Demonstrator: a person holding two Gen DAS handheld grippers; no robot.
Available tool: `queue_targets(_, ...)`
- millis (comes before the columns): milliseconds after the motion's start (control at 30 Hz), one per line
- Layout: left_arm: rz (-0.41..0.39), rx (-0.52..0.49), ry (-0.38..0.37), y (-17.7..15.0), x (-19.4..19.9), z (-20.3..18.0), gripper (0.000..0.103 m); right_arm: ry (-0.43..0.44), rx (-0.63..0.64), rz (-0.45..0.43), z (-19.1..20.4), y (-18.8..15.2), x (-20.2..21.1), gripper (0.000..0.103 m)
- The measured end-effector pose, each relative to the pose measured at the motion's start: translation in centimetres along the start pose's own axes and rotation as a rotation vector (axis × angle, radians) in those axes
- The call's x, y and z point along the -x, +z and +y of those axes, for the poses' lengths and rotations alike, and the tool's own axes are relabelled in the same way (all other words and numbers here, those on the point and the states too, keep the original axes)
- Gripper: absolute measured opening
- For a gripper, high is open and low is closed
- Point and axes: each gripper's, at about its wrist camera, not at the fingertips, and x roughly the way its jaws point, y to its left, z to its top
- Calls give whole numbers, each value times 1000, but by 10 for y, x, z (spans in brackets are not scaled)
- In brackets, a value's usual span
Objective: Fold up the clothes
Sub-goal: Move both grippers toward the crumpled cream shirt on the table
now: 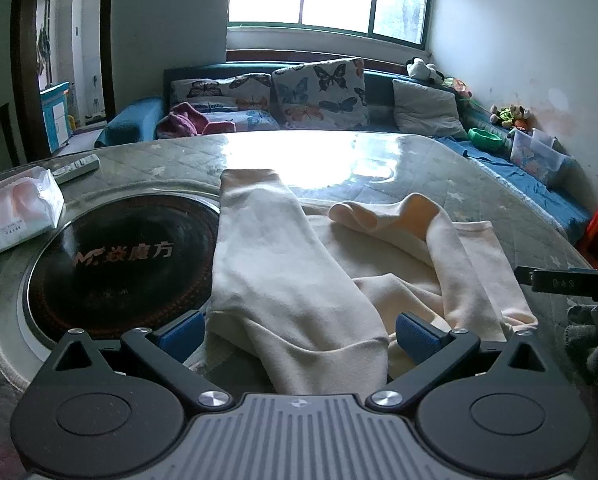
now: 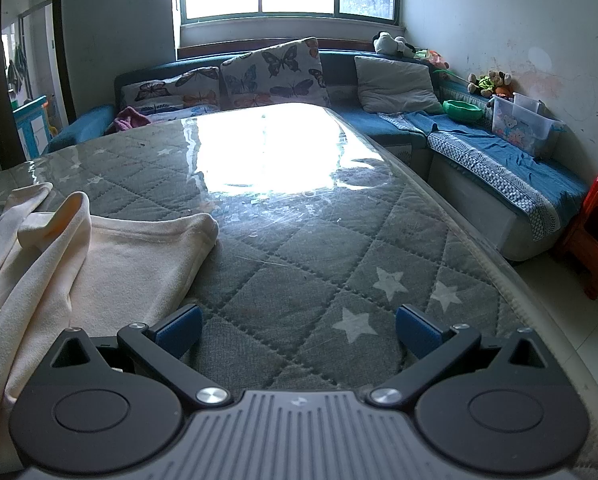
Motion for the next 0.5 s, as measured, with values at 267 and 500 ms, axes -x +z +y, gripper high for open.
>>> queue_targets(267,8,12,-2,0,6,0,103,-4,5,5,6,1,1,103)
queue_targets(500,12,13,7,-1,9,3,103,19,33,7,8,0,8,102)
